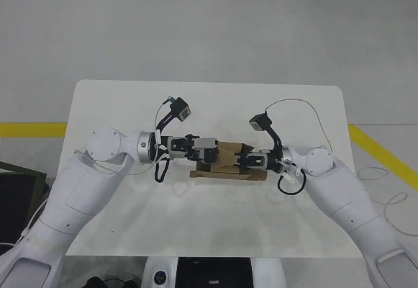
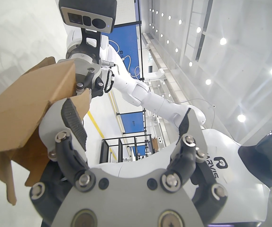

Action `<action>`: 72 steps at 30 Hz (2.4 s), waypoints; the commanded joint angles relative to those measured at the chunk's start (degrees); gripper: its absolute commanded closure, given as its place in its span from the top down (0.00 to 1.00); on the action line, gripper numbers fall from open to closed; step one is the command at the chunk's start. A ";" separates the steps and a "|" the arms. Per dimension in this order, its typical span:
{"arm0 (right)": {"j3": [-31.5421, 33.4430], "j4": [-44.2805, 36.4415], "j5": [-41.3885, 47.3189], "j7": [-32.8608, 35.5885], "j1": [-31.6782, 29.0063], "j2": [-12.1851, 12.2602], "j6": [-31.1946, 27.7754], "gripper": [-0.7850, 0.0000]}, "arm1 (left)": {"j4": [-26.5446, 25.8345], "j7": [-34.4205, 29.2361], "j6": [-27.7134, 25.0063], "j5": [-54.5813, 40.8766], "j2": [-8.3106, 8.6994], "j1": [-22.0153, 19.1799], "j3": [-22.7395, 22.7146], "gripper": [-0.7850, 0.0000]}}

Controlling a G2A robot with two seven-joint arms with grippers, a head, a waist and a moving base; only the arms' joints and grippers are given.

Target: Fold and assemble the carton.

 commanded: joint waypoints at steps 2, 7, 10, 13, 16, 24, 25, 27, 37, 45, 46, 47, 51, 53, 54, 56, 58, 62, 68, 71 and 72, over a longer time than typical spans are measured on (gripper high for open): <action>1.06 -0.11 -0.45 0.18 -0.29 0.24 0.17 0.00 | 0.44 0.24 0.25 0.49 0.19 0.37 -1.17 1.00; 2.73 -0.64 -1.13 0.44 -0.82 0.59 0.63 0.00 | 0.73 0.37 1.05 1.42 0.60 1.57 -3.16 1.00; 3.27 -1.39 -1.33 0.76 -1.15 0.67 1.02 0.00 | 0.67 0.32 1.41 2.05 0.76 2.18 -3.89 1.00; 3.14 -2.75 -1.16 1.43 -1.54 0.57 1.42 0.00 | 0.62 0.23 1.90 2.85 0.84 2.55 -4.20 1.00; 2.57 -3.66 -0.97 2.06 -1.94 0.39 2.05 0.00 | 0.61 0.25 2.13 3.11 0.83 2.63 -4.43 1.00; 1.37 -4.90 -0.32 2.24 -2.55 -0.26 2.23 0.00 | 0.96 0.97 2.20 3.57 0.65 2.29 -4.85 1.00; 1.30 -4.92 -0.33 2.21 -2.56 -0.33 2.20 0.00 | 1.00 0.96 2.21 3.57 0.63 2.22 -4.87 1.00; 1.05 -5.04 -0.31 2.46 -2.59 -0.45 2.45 0.00 | 1.09 0.87 2.27 3.57 0.58 2.13 -4.92 1.00; 0.54 -5.52 -0.59 3.06 -2.65 -0.76 3.05 0.00 | 1.68 0.94 1.85 3.58 0.38 1.91 -5.39 1.00; -0.24 -5.65 -0.21 2.98 -2.31 -1.31 2.97 0.00 | 1.45 0.09 1.88 2.94 0.12 2.06 -5.04 1.00; -0.29 -5.57 -0.20 2.97 -2.25 -1.37 2.96 0.00 | 1.40 -0.04 1.84 3.01 0.10 2.07 -5.01 1.00; -0.30 -5.47 -0.22 2.95 -2.18 -1.41 2.94 0.00 | 1.40 -0.07 1.83 3.02 0.08 2.08 -5.01 1.00; 0.89 -4.16 -0.72 2.12 -1.99 -1.31 2.11 0.00 | 1.69 0.08 1.82 3.94 0.16 2.12 -5.60 1.00; 1.90 -3.43 -1.43 1.31 -2.03 -1.15 1.63 0.00 | 1.57 0.09 1.77 4.60 0.26 2.24 -6.05 1.00; 2.32 -3.34 -1.70 0.98 -2.11 -1.09 1.48 0.00 | 1.45 0.04 1.77 4.80 0.30 2.33 -6.26 1.00; 3.19 -3.12 -2.57 -0.05 -2.22 -0.95 1.47 0.00 | 0.97 -0.29 1.73 5.38 0.40 2.52 -6.59 1.00; 3.96 -3.13 -3.48 -1.19 -2.32 -0.86 1.45 0.00 | 0.40 -0.59 1.75 5.58 0.45 2.86 -6.75 1.00; 4.98 -3.43 -5.12 -3.31 -2.53 -0.81 1.47 0.00 | -0.80 -0.79 2.09 5.72 0.43 3.61 -6.47 1.00; 6.46 -3.43 -7.89 -6.45 -2.53 -0.77 1.43 0.00 | -2.02 -1.13 2.69 5.62 0.34 4.45 -5.94 1.00; 7.12 -3.80 -9.00 -7.55 -2.56 -0.74 1.49 0.00 | -2.27 -1.30 3.00 5.74 0.33 4.74 -5.84 1.00; 7.27 -3.93 -9.28 -7.76 -2.58 -0.74 1.50 0.00 | -2.37 -1.38 3.14 5.79 0.32 4.85 -5.78 1.00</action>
